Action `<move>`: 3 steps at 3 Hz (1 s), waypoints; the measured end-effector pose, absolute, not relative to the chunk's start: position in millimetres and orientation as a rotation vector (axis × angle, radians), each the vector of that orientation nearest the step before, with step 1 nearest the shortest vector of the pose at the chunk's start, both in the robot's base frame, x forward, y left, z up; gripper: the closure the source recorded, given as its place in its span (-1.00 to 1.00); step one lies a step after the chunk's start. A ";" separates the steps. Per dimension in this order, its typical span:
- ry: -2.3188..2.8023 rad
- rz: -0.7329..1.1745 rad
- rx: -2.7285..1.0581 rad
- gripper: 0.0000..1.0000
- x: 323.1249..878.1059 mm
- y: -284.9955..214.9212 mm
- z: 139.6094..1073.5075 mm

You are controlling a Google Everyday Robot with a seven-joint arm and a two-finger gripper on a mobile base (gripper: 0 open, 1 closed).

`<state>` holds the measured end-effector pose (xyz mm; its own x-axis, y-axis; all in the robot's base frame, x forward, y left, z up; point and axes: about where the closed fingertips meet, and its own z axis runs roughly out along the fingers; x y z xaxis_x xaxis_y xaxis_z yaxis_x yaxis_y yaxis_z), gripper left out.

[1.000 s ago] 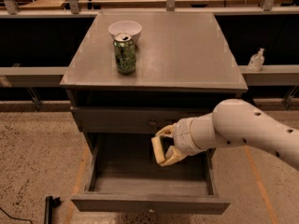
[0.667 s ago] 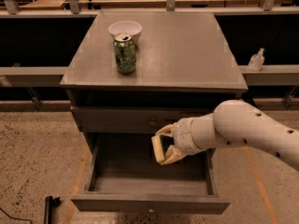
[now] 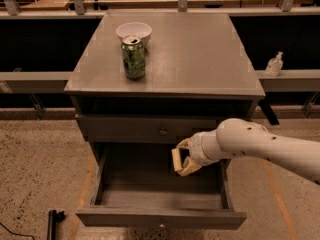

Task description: Place sponge into middle drawer

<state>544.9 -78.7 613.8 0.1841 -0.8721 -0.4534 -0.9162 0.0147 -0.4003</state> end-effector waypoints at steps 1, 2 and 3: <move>1.769 0.129 -1.831 1.00 562.8 -92.8 567.8; 1.825 0.195 -1.804 1.00 567.9 -95.9 524.8; 1.871 0.242 -1.796 0.63 569.0 -92.5 488.3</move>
Offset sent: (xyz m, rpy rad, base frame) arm 0.0286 -0.0208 -0.1405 0.0469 0.2003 -0.1038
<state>569.0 -92.5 488.3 0.0244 -0.8734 -0.4863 -0.9685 0.0999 -0.2280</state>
